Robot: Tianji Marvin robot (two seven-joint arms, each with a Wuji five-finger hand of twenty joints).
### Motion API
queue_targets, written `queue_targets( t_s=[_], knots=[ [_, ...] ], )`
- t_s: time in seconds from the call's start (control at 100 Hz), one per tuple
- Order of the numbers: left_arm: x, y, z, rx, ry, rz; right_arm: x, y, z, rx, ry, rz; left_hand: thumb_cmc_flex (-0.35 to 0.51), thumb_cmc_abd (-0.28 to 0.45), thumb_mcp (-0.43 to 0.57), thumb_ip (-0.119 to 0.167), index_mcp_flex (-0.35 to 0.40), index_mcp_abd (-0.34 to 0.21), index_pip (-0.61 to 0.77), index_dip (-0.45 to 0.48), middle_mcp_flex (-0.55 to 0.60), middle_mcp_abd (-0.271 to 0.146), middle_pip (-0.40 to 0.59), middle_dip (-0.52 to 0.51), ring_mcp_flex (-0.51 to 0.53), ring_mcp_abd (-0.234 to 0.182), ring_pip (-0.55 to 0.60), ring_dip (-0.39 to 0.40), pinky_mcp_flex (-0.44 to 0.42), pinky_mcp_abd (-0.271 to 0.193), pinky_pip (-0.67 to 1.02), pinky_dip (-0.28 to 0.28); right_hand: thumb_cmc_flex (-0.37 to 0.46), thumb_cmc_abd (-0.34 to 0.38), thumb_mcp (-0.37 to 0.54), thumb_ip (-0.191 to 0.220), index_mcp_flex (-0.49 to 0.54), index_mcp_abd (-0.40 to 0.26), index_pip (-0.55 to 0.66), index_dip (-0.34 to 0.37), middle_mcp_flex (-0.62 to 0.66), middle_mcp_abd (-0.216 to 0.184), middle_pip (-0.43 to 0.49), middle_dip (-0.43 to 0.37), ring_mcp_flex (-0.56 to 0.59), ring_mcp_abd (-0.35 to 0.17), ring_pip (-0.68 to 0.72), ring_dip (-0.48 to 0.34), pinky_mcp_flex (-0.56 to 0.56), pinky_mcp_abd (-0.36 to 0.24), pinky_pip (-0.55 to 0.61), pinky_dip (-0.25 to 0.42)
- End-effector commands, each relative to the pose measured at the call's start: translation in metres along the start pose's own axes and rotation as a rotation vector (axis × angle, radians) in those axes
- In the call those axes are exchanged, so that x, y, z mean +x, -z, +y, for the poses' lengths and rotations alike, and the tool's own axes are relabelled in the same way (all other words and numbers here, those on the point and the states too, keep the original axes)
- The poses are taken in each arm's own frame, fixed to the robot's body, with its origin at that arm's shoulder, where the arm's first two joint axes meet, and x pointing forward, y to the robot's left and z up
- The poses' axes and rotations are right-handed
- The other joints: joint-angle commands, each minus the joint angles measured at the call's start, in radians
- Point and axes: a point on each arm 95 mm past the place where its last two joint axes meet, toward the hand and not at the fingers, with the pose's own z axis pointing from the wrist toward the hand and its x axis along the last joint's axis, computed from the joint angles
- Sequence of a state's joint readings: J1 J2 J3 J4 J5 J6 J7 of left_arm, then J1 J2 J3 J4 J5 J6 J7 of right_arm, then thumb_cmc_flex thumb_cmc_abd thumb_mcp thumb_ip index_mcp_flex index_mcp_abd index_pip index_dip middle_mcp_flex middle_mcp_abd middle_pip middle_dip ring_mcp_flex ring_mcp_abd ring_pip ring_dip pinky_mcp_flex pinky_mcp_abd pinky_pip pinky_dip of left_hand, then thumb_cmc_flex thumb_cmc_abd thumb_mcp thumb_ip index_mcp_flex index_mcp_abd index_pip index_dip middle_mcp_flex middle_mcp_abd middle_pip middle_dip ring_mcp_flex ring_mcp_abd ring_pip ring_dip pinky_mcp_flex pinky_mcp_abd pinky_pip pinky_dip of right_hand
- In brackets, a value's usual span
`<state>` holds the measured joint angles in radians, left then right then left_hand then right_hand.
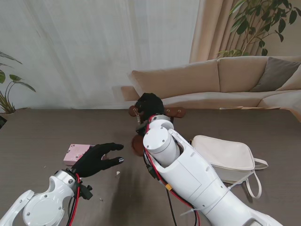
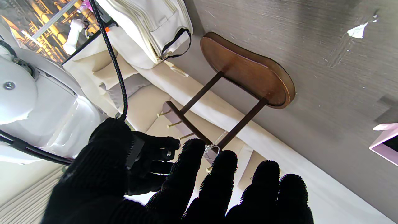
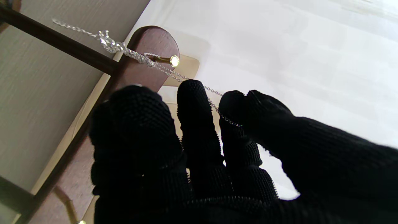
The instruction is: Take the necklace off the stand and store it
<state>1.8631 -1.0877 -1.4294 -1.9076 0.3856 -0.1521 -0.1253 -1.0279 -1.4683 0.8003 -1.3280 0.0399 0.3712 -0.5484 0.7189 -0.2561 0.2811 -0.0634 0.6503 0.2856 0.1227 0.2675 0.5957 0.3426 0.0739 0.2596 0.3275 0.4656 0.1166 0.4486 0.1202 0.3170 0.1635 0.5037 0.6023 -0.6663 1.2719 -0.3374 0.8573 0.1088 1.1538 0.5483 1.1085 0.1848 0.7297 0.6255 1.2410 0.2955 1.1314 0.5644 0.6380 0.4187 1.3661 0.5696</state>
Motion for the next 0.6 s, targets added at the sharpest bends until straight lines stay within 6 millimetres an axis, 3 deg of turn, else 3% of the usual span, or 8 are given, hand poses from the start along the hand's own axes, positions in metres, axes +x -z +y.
queue_targets(
  t_s=[0.0,0.39,0.59],
  knots=[
    [0.002,0.001,0.002,-0.019,0.004,0.004,0.006,0.0,-0.006,0.007,-0.018,0.003,0.012,0.04,-0.029,0.021,0.025,0.007,0.007,0.009,0.027,0.005,-0.004,0.009,0.028,0.029,-0.014,-0.012,-0.009,-0.011,0.012,0.008,0.045,0.0,0.012,0.008,0.04,-0.079,0.011,0.008,0.03,-0.008,-0.025,-0.031,0.056,-0.006,0.03,0.018,0.078,0.016,0.053,0.017],
    [0.002,0.0,0.002,-0.028,0.009,0.001,0.023,-0.003,-0.006,-0.018,0.003,0.035,0.013,0.041,-0.032,0.021,0.033,0.007,0.009,0.011,0.028,0.007,-0.004,0.009,0.029,0.03,-0.015,-0.015,-0.009,-0.011,0.011,0.008,0.029,-0.008,0.024,0.003,0.053,-0.099,0.0,0.011,0.043,-0.025,-0.169,-0.144,0.057,-0.028,-0.006,0.014,0.096,0.013,0.05,0.006],
    [0.0,0.0,0.002,-0.035,0.016,-0.003,0.03,-0.007,-0.007,-0.035,-0.006,0.039,0.014,0.041,-0.032,0.021,0.037,0.009,0.011,0.013,0.029,0.007,-0.004,0.009,0.027,0.032,-0.015,-0.016,-0.01,-0.011,0.011,0.007,0.029,-0.01,0.027,0.002,0.057,-0.1,-0.002,0.011,0.042,-0.025,-0.189,-0.167,0.057,-0.023,0.0,0.02,0.102,0.017,0.048,0.004]
  ],
)
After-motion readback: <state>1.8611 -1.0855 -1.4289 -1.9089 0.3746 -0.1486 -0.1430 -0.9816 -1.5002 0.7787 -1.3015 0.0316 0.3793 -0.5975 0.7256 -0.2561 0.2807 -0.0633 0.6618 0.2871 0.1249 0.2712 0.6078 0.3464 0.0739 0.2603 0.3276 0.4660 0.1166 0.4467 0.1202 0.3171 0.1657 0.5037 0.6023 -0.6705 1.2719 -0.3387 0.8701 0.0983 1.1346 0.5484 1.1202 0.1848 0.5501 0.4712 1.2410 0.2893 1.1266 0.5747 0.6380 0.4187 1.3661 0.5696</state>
